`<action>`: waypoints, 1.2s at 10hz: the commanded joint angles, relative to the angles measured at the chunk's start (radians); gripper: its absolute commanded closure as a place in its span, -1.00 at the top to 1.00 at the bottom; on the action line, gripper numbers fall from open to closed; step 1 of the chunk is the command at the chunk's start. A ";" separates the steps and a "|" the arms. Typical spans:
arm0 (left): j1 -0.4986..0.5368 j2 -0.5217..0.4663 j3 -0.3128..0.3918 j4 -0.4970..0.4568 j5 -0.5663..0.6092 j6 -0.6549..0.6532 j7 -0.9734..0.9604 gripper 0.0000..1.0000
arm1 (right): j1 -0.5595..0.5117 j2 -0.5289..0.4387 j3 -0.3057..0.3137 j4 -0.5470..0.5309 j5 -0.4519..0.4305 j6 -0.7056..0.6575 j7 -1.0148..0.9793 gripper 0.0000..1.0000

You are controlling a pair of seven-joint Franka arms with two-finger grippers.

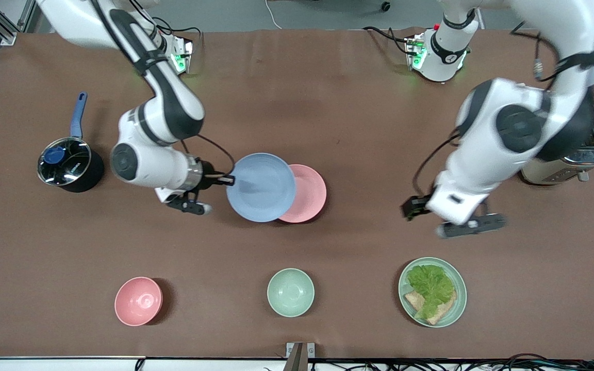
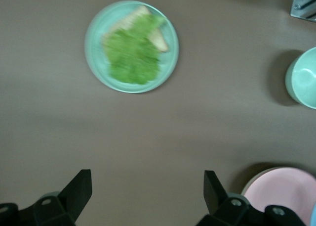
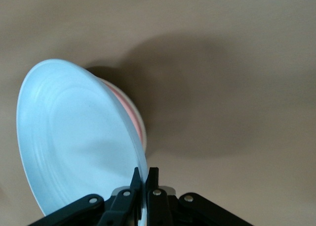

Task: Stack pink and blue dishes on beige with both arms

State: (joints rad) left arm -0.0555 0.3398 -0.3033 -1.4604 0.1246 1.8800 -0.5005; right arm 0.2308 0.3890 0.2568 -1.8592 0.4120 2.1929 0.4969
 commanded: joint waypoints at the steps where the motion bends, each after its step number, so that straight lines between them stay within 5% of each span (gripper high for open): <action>1: 0.081 -0.141 -0.010 -0.028 -0.040 -0.132 0.147 1.00 | 0.028 0.016 0.051 -0.018 0.001 0.112 0.063 -0.95; 5: 0.114 -0.332 0.001 -0.023 -0.062 -0.333 0.247 1.00 | 0.059 0.106 0.075 -0.021 -0.013 0.274 0.060 -0.90; 9: 0.017 -0.390 0.212 -0.067 -0.105 -0.376 0.459 1.00 | 0.074 0.116 0.075 -0.112 -0.038 0.371 0.060 -0.90; 10: 0.005 -0.400 0.243 -0.067 -0.108 -0.389 0.471 1.00 | 0.078 0.116 0.075 -0.118 -0.039 0.378 0.058 -0.76; 11: 0.008 -0.404 0.251 -0.072 -0.120 -0.395 0.480 1.00 | 0.071 0.116 0.075 -0.118 -0.039 0.372 0.057 -0.37; 12: 0.009 -0.406 0.250 -0.072 -0.120 -0.413 0.481 1.00 | 0.068 0.110 0.075 -0.118 -0.039 0.370 0.058 0.48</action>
State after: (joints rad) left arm -0.0339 -0.0438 -0.0643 -1.4779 0.0179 1.4828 -0.0316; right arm 0.3075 0.5260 0.3249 -1.9539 0.3846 2.5540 0.5464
